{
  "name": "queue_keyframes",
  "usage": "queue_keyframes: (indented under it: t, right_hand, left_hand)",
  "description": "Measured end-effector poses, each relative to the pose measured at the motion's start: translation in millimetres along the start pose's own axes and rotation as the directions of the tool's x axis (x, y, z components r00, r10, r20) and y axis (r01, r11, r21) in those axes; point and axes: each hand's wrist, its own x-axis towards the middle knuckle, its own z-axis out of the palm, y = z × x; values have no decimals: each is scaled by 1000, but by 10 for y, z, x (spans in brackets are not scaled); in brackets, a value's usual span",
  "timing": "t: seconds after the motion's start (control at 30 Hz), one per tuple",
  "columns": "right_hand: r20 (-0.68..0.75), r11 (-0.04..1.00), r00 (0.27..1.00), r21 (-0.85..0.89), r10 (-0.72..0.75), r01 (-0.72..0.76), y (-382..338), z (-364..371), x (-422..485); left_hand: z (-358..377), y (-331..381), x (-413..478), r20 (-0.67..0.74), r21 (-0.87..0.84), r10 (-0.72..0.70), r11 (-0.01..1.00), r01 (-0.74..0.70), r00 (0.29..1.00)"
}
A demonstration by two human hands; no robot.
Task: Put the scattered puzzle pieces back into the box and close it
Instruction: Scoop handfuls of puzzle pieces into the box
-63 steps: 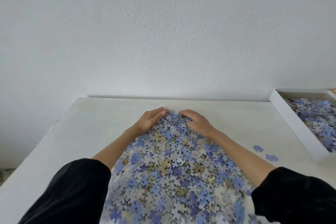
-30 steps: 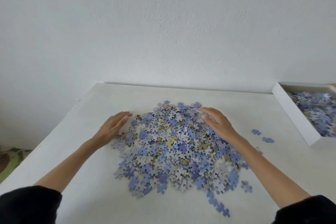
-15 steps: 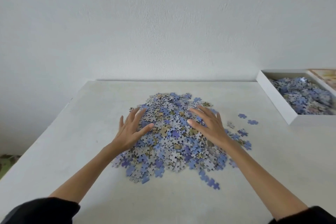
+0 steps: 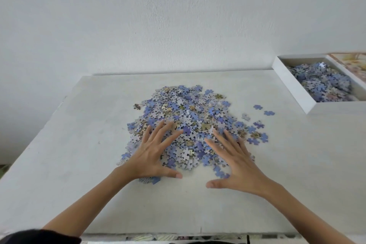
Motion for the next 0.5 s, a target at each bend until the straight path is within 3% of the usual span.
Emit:
queue_keyframes:
  t: [0.1,0.3,0.5]
  right_hand:
    - [-27,995,999,-84,46,-48,-59,54,50]
    - [-61,991,990,-37,125,-128,-98,37,350]
    - [60,990,991,-81,118,-113,-54,-206,687]
  left_hand:
    - [8,45,61,11,14,-9,1000,9,1000]
    - [1,51,201,40,32,-55,998,54,998]
    - [-95,-57,297,144,19,-94,996,92,985]
